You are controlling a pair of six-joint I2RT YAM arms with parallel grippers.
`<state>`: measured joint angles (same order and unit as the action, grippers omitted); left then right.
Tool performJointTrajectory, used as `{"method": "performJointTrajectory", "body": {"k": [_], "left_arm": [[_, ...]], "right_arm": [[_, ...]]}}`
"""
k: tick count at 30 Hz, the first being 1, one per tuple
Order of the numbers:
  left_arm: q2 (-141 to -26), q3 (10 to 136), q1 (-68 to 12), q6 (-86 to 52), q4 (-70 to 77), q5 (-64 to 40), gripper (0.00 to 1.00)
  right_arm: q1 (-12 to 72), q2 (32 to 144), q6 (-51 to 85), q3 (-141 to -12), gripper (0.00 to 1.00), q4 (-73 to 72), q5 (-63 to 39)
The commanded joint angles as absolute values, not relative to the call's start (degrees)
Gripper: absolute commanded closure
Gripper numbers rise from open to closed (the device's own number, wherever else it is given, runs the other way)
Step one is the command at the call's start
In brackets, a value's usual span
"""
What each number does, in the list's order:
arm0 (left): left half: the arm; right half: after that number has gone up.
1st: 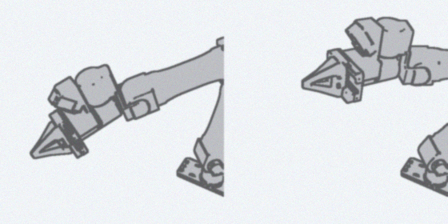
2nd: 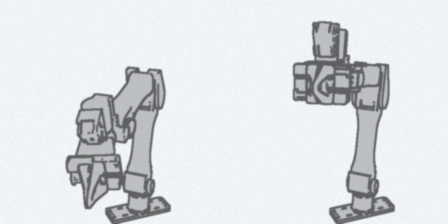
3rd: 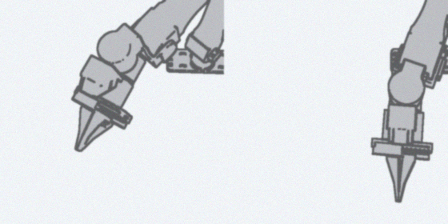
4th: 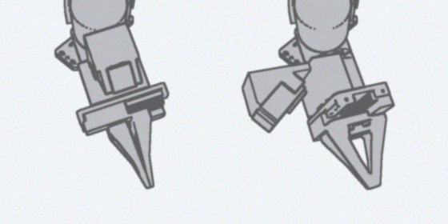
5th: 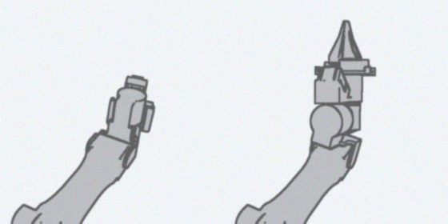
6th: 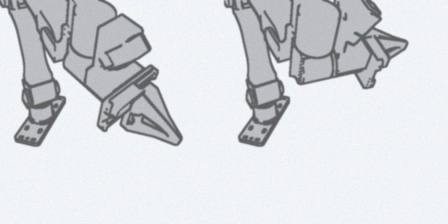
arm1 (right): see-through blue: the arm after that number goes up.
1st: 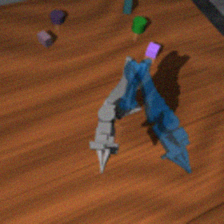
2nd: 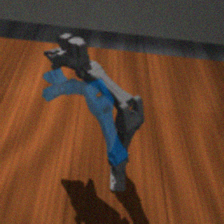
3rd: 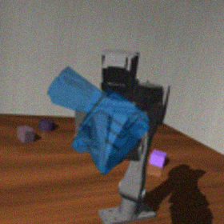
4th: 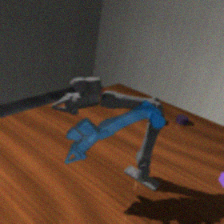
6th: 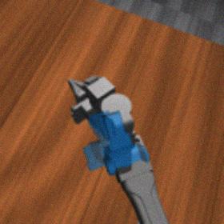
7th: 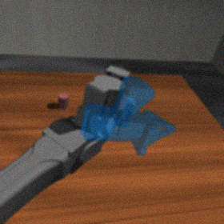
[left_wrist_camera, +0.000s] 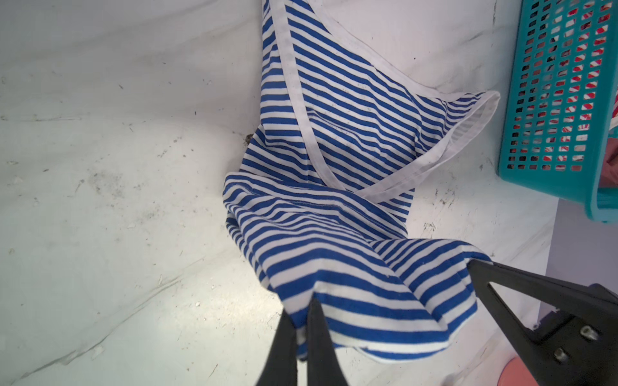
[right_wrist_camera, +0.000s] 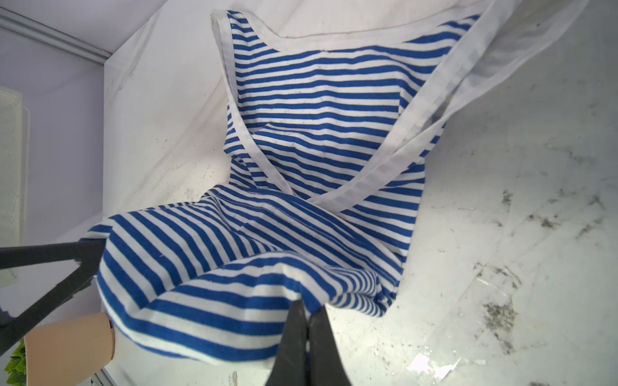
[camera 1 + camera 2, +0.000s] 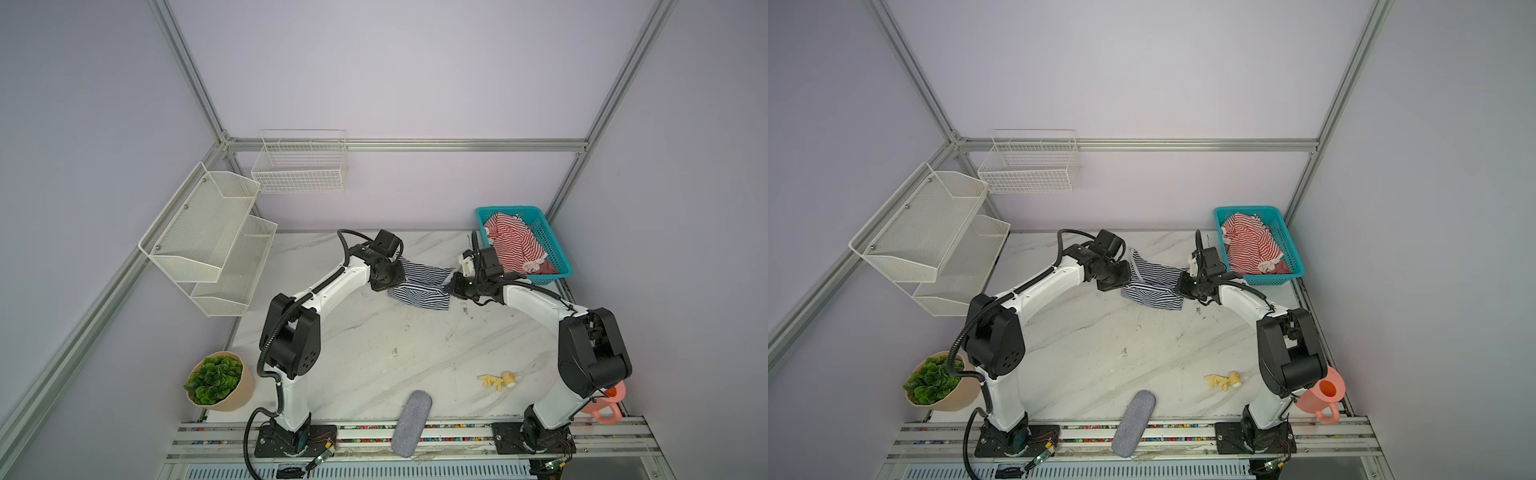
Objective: Fold and stack tank tops
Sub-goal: Fold the tank top at the top-center of the table.
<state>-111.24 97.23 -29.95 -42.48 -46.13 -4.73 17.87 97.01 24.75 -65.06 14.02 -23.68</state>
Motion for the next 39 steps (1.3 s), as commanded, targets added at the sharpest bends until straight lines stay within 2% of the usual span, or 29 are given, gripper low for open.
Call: {"method": "performJointTrajectory", "body": {"k": [1, 29, 39], "left_arm": [[-113.37, 105.65, -29.24, -39.44, -47.3, -5.98, 1.0], [-133.73, 134.94, -26.0, -36.39, -49.84, -11.25, 0.94], [-140.52, 141.85, -25.43, -38.69, -42.41, -14.11, 0.91]], "right_arm": [[16.38, 98.74, 23.25, -67.39, 1.0, 12.44, -25.28], [9.68, 109.9, 25.43, -76.57, 1.0, 8.15, -29.8], [7.45, 115.69, 26.5, -81.6, 1.0, 7.24, -31.29]]}}
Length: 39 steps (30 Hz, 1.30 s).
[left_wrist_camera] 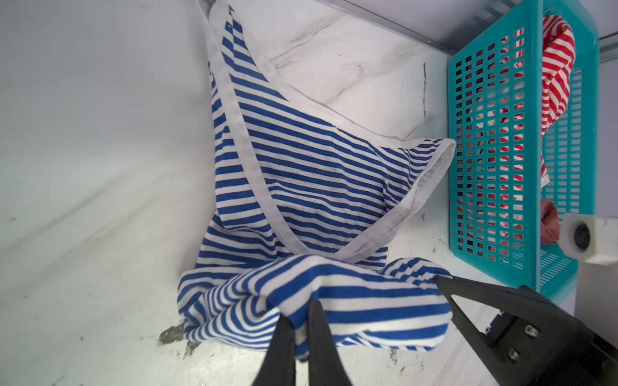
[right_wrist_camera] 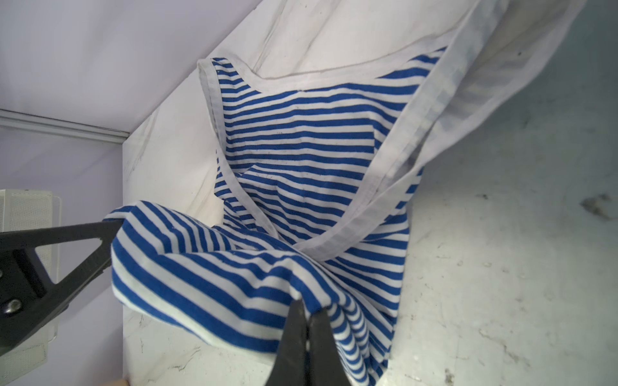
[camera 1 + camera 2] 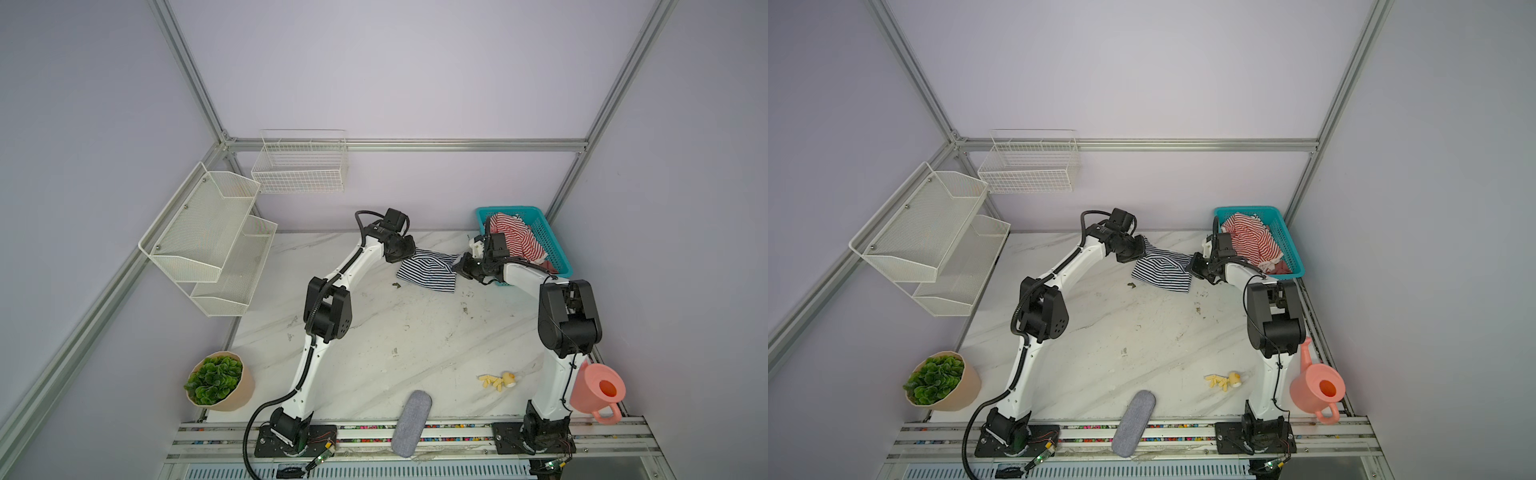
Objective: Fold and stack tank tops
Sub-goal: Fold the tank top at the top-center of the table.
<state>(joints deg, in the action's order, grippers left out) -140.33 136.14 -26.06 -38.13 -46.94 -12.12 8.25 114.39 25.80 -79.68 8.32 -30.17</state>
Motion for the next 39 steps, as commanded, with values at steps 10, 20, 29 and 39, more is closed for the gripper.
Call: {"method": "performJointTrajectory", "body": {"k": [10, 20, 29, 39], "left_arm": [[-143.98, 141.83, -24.31, -42.05, -32.6, -15.7, 0.61], [-148.07, 141.85, -21.57, -50.96, -20.4, -14.47, 0.56], [-140.79, 137.3, -19.98, -47.21, -19.73, -9.31, 0.51], [-135.59, 124.75, -26.71, -42.9, -19.9, -15.9, 0.72]], "right_arm": [[5.55, 120.8, 27.98, -85.31, 1.0, 5.92, -32.74], [3.48, 125.58, 35.73, -86.62, 0.54, -3.86, -34.4], [3.42, 119.6, 37.2, -85.5, 0.4, -7.52, -33.57], [5.39, 114.58, 37.22, -76.97, 0.81, -11.13, -36.39]]}}
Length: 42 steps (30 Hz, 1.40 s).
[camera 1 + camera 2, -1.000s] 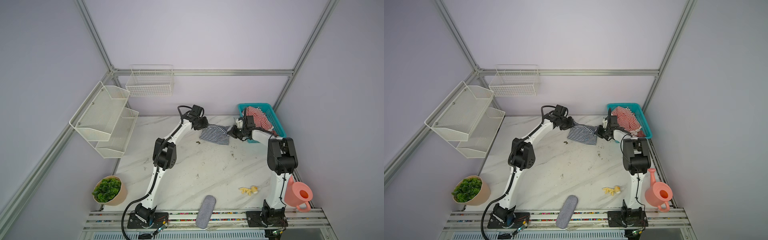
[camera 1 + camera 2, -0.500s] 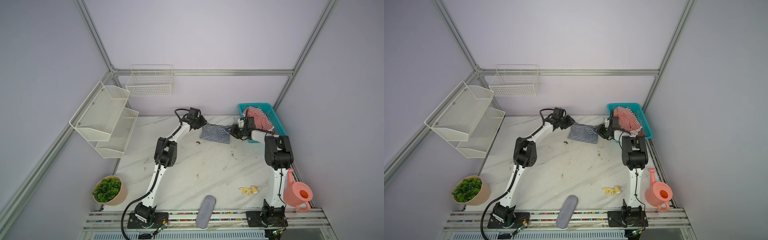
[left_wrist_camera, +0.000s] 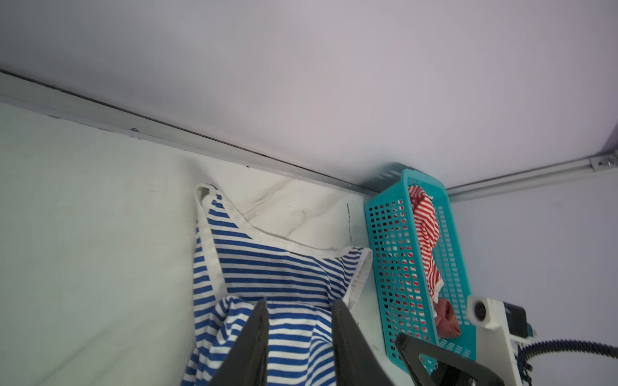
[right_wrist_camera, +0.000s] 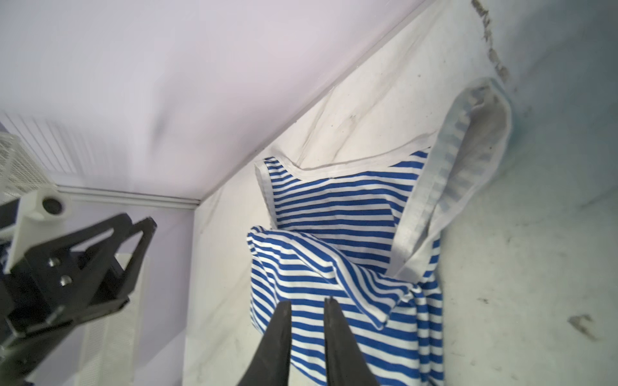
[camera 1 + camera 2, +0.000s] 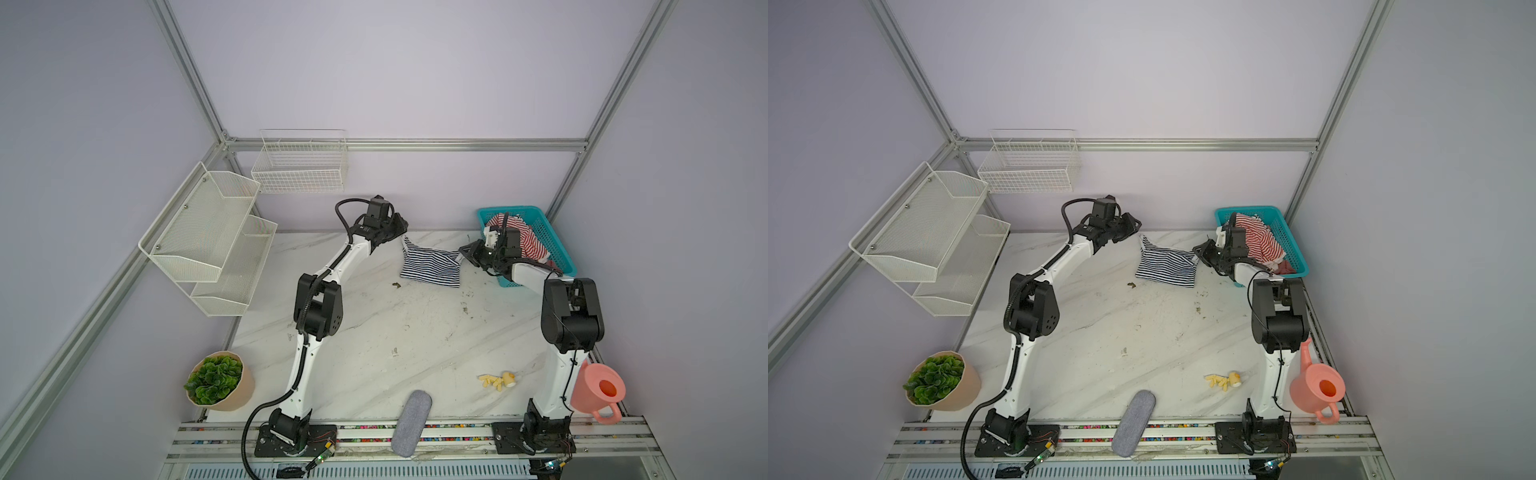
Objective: Fold and stack tank tops
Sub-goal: Fold the tank top at the top-center of the table, then move the tank top to the center of the table.
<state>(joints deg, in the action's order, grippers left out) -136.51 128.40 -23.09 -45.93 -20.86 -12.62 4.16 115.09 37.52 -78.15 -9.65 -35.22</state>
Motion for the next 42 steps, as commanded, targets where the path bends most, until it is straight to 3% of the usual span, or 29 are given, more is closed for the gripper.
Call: {"method": "performJointTrajectory", "body": {"k": [1, 5, 11, 18, 28, 34, 42], "left_arm": [[-136.1, 124.72, -27.15, -42.85, -20.1, -16.32, 0.75], [-139.04, 124.83, -28.04, -44.63, -20.3, -19.91, 0.85], [-141.75, 125.45, -27.99, -44.61, -20.07, -19.01, 0.85], [-147.67, 130.6, -26.69, -45.67, -18.08, -19.4, 0.81], [-150.23, 130.81, -23.83, -47.46, -14.74, -20.21, 0.77], [-144.75, 119.73, -23.73, -46.09, -14.67, -21.02, 0.77], [-127.56, 91.7, -24.2, -45.44, -13.54, -14.69, 0.75]], "right_arm": [[5.65, 114.92, 36.93, -76.99, 0.83, -10.91, -36.51], [7.09, 116.97, 35.98, -77.83, 0.92, -9.87, -38.23], [8.69, 121.54, 34.1, -81.29, 0.92, -6.79, -38.21], [8.56, 129.35, 34.07, -88.84, 0.7, -5.44, -37.09], [8.53, 134.56, 36.21, -94.53, 0.58, -5.51, -36.2], [8.76, 134.73, 33.91, -91.54, 0.58, -2.7, -34.04], [13.23, 129.64, 28.03, -80.98, 0.58, 1.22, -31.7]]}}
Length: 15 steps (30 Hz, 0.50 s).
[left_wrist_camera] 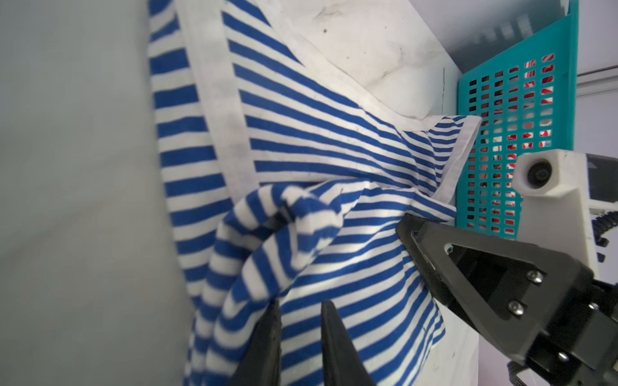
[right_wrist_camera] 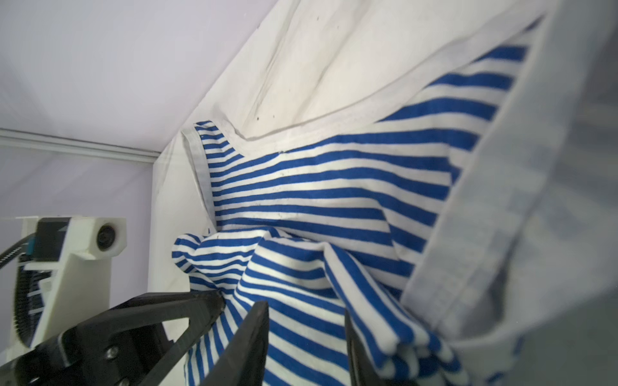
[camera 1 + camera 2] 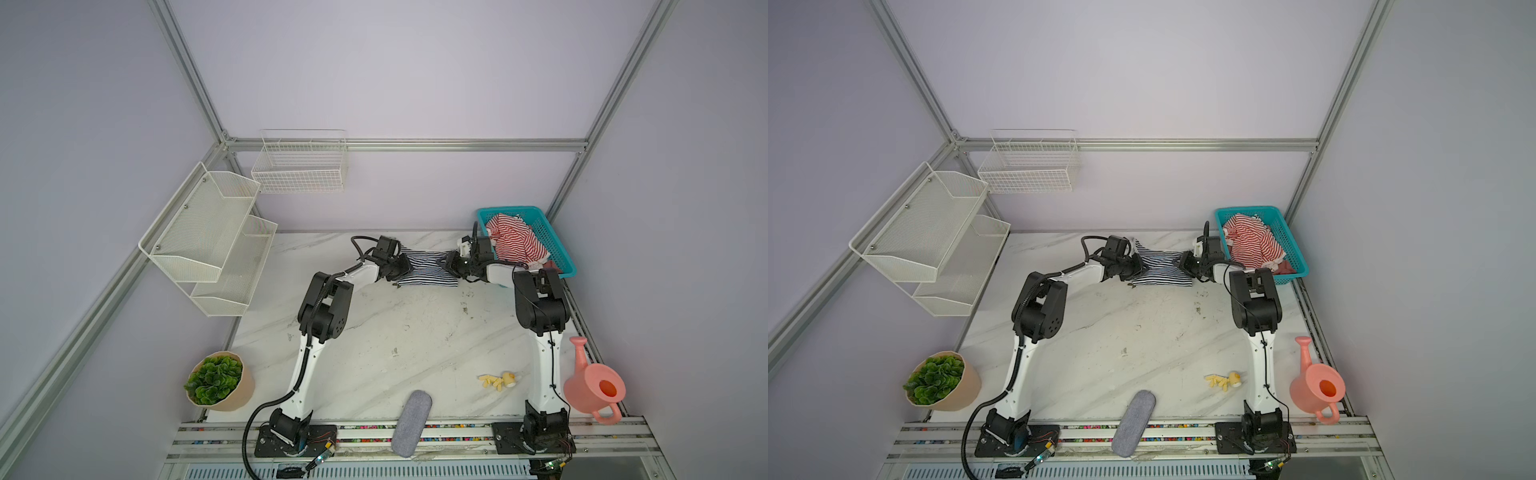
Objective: Fold and stack tank tops
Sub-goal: Move the tank top to the center of the table.
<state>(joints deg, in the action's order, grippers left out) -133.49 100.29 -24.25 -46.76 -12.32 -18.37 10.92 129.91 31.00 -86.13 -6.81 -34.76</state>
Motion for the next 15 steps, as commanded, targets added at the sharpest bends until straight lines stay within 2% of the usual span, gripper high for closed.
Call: {"method": "performJointTrajectory", "body": {"k": [1, 10, 15], "left_arm": [[-125.91, 89.18, -24.37, -45.44, -13.51, -14.31, 0.74], [-110.89, 73.74, -26.71, -45.97, -15.02, -11.09, 0.69], [-103.61, 75.01, -26.69, -41.67, -21.27, -5.79, 0.54]], "right_arm": [[13.96, 128.87, 27.55, -79.64, 0.58, 1.5, -31.43], [19.41, 120.66, 26.3, -68.77, 0.56, 0.96, -29.51], [19.52, 112.22, 26.63, -67.53, 0.52, -0.03, -31.15]]}}
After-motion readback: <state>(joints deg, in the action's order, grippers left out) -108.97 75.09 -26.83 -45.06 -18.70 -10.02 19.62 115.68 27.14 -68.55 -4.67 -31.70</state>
